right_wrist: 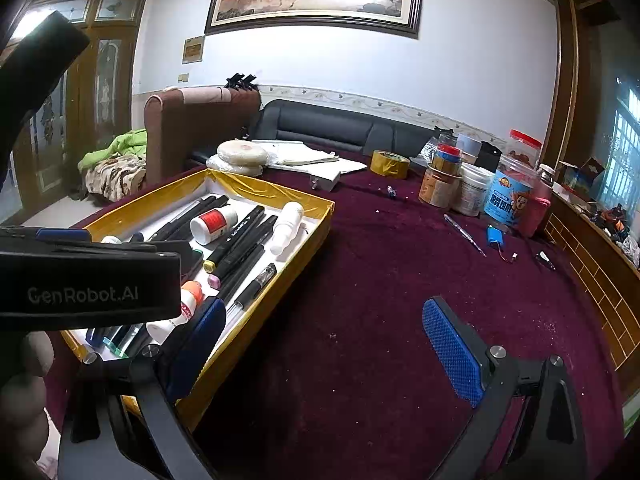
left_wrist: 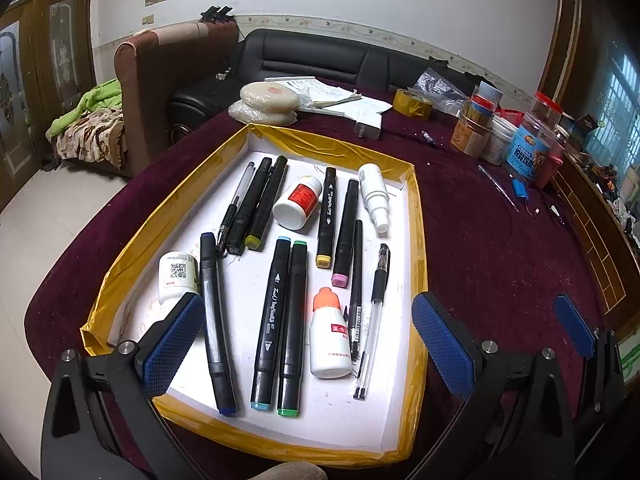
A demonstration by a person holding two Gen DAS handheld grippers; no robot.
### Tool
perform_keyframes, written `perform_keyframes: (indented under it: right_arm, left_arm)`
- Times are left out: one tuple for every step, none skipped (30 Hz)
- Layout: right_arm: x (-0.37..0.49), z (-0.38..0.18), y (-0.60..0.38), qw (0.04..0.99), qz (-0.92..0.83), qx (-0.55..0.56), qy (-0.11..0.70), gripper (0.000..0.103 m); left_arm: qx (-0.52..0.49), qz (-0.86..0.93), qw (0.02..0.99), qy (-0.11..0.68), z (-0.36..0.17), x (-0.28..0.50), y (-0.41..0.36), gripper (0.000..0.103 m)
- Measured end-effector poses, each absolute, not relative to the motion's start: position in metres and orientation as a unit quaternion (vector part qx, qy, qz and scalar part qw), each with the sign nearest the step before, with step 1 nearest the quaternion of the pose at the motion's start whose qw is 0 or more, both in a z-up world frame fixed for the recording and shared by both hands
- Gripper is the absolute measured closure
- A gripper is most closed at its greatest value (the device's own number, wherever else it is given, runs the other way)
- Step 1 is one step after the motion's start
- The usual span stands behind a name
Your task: Organize rigid objects
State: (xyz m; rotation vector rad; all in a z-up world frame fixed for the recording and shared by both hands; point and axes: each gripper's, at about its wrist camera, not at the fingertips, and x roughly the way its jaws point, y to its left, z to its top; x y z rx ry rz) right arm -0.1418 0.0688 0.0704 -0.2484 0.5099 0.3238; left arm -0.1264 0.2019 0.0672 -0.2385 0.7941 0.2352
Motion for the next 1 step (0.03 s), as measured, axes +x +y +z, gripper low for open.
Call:
perform_keyframes:
  right_arm:
    - [-0.1423, 0.0703, 0.0694, 0.947, 0.159, -0.123, 0.250, 0.006]
  left_arm:
    - [-0.116, 0.113, 0.908, 0.385, 0.0671, -0.1269, 0.2021, 0.000]
